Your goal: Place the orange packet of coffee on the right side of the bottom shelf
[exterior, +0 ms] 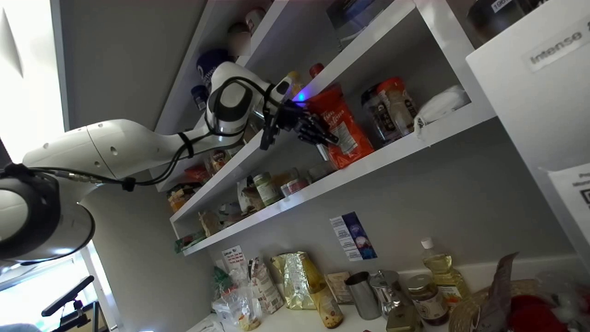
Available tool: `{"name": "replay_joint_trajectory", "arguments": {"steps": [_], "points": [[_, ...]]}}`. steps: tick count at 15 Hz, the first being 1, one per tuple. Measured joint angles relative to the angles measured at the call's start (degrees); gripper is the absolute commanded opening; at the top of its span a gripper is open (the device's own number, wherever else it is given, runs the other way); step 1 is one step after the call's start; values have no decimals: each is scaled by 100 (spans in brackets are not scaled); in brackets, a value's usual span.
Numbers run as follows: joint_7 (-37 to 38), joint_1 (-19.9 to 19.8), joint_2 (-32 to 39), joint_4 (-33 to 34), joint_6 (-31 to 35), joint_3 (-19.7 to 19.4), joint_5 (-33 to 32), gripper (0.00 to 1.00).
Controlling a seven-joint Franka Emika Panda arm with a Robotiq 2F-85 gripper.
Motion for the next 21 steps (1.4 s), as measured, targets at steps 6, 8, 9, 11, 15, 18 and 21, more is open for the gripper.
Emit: {"name": "replay_joint_trajectory", "arguments": {"steps": [6,8,9,11,15,18,21], "points": [[-15,24,-208,-90,-564,7,-72,100],[-79,50,-538,-437,-780,21,-84,100],[-163,63,-761,-690,-897,57,-69,100],[-333,80,-1234,-1248,-1056,201,33,100],[-378,166,-2040,-2382,-1031,533,382,100],[-371,315,-2584,-3249,-979,798,686,100],[-339,657,-3039,-4181,-489,978,754,100]]}}
